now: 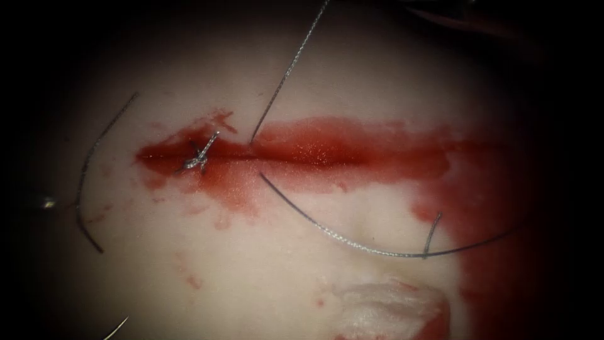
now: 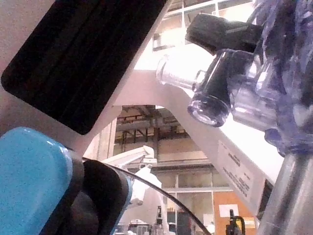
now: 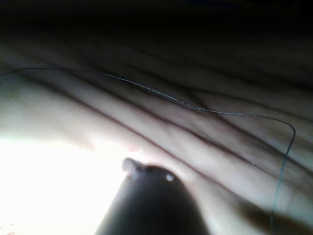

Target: Wound Closure

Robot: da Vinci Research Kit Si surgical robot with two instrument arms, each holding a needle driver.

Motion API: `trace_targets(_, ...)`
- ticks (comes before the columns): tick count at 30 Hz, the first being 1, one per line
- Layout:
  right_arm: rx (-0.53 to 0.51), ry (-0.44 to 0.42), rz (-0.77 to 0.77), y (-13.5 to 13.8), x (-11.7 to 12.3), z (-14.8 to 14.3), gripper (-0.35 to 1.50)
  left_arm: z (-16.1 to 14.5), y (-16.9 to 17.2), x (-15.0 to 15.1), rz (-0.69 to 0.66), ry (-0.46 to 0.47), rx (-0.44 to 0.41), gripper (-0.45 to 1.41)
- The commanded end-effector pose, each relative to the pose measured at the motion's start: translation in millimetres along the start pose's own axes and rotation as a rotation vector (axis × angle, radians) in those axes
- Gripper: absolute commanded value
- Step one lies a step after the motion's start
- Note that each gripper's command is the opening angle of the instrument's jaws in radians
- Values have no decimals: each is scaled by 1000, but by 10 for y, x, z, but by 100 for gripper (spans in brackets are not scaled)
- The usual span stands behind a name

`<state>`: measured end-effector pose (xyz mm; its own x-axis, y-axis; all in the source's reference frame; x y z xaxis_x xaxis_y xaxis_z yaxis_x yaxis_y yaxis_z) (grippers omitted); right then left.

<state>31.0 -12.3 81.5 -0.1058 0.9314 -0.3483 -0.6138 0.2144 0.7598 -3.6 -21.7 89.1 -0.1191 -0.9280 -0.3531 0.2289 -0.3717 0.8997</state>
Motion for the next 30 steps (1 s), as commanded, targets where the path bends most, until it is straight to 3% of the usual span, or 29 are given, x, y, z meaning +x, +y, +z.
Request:
trace_targets(1,-11,16,-8,-2,18,4,-35,5,-9,-9,6,-3,4,-45)
trace_targets(3,-12,26,-5,-2,21,2,-35,6,-9,-9,6,-4,4,-45)
trace_targets(4,-4,22,1,-4,20,5,-16,6,-9,-9,6,-5,4,-45)
trace_targets(6,8,15,-16,-8,12,9,84,8,-8,-8,7,-7,4,-45)
trace_targets(8,4,20,-56,-15,0,14,111,10,-6,-7,10,-4,4,-45)
trace_targets(13,60,-27,-79,-28,-34,22,116,16,-3,-4,14,15,7,-45)
trace_targets(15,143,-95,-107,-31,-58,20,115,15,-3,-4,14,16,8,-45)
trace_targets(17,197,-141,-105,-33,-77,16,96,14,-3,-4,14,17,8,-45)
trace_targets(21,219,-252,-157,-42,-120,9,101,14,-3,-4,14,17,8,-45)
trace_targets(23,219,-291,-173,-45,-128,6,99,14,-3,-3,14,17,8,-45)
trace_targets(26,168,-490,-242,-57,-154,-5,94,14,-3,-3,14,20,8,-45)
trace_targets(30,141,-617,-281,-63,-158,-11,89,14,-4,-3,13,21,9,-45)
